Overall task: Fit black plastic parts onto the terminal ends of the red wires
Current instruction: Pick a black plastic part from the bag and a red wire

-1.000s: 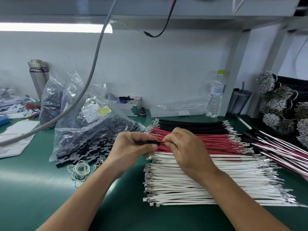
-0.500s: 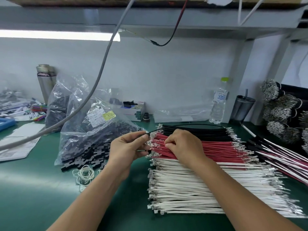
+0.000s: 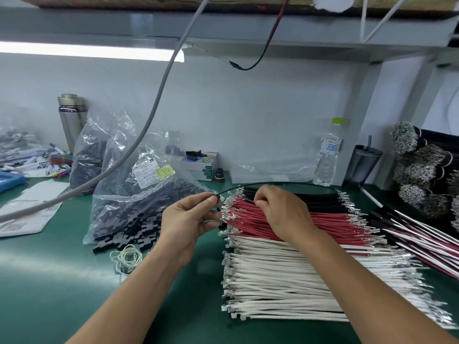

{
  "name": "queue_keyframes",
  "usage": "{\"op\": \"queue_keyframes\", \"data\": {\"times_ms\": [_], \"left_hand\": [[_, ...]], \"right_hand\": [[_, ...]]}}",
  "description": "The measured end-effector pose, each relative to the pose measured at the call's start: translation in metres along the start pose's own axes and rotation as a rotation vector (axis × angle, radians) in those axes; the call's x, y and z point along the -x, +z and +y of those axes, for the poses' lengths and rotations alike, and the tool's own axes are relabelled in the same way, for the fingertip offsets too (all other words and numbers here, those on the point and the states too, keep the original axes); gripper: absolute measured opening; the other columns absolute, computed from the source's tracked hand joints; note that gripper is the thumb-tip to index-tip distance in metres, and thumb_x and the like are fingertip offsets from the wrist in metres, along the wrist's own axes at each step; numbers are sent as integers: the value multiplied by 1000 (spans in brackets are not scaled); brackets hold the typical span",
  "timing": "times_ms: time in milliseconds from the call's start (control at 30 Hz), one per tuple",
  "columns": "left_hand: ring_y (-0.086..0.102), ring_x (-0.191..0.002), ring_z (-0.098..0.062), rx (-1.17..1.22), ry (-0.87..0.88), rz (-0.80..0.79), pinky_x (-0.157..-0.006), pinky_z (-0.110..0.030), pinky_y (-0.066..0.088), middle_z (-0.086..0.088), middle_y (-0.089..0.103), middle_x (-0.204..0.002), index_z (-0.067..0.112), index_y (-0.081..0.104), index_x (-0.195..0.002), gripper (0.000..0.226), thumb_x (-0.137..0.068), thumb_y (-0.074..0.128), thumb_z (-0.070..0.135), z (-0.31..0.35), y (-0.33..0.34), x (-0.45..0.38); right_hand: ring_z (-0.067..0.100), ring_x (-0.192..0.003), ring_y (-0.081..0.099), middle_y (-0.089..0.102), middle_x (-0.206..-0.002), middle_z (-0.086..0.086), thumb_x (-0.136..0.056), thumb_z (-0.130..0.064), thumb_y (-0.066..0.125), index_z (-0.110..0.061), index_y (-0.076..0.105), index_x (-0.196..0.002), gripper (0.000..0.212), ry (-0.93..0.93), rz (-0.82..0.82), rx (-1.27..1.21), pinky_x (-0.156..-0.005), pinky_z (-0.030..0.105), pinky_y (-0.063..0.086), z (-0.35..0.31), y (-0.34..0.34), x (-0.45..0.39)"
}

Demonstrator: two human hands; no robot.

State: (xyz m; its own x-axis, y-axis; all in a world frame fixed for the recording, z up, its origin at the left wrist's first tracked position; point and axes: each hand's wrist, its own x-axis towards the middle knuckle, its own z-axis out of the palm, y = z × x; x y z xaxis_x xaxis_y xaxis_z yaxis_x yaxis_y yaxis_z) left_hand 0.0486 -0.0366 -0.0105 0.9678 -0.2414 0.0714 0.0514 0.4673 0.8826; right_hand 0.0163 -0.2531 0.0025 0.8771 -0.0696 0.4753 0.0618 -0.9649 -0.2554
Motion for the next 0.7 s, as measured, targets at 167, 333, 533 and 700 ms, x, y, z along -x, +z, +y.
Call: {"op": "queue_keyframes", "data": {"times_ms": [167,333,533,700], "left_hand": [[70,-62,-18,34,15,14,-56,-25,60,-20,78,-94,5,79,-102,33,-70,81,16,0,-3,-1],[69,-61,-18,49,-10,-5,-56,-26,60,-18,78,-92,7,81,-96,27,-72,81,19,1,-2,-1],[70,-61,-18,2,-79,-105,-55,-25,60,-20,75,-87,0,79,-96,28,-77,79,20,1,3,3],[71,-60,-17,-25,-117,-159,-54,-24,60,-18,75,-84,3,81,-92,23,-76,79,20,-1,8,7]], "right_hand": [[7,-98,57,60,-110,-13,-101,-21,56,-30,69,-113,20,16,-23,-200,-85,27,46,3,-20,-5],[-2,-94,57,60,-100,-20,-96,-15,62,-36,67,-97,21,-7,-71,-244,-88,28,49,-2,-31,12],[2,-87,62,65,-90,-19,-93,-23,69,-33,74,-94,12,-68,71,-334,-76,33,54,-5,-23,54],[4,-81,64,66,-84,-19,-89,-27,76,-31,77,-92,5,-99,153,-365,-70,36,54,-8,-20,60]]}}
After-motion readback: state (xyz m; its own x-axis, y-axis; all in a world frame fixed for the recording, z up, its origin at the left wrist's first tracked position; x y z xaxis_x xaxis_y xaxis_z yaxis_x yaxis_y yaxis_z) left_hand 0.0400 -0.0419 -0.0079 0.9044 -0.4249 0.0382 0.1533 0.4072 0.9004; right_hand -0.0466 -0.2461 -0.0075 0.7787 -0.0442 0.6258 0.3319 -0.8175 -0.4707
